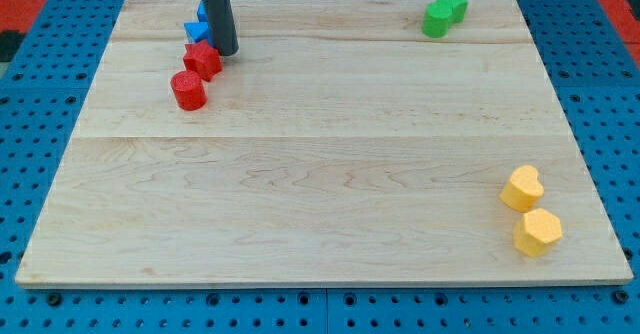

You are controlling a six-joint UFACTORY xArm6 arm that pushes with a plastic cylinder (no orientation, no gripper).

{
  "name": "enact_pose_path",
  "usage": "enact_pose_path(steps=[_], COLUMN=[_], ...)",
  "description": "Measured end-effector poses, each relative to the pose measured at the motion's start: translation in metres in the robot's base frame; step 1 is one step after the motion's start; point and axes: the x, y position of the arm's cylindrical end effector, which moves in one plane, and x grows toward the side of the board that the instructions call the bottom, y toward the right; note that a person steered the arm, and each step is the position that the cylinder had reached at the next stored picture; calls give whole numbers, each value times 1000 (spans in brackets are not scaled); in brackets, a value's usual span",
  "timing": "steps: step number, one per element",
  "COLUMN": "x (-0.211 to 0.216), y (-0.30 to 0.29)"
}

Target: Push the red star along with the red circle towards the bottom left

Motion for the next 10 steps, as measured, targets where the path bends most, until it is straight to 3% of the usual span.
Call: enact_pose_path(steps=[1,2,3,7,10], x=[-9,-47,-50,48,48], y=[-4,-17,-53,-45,-56])
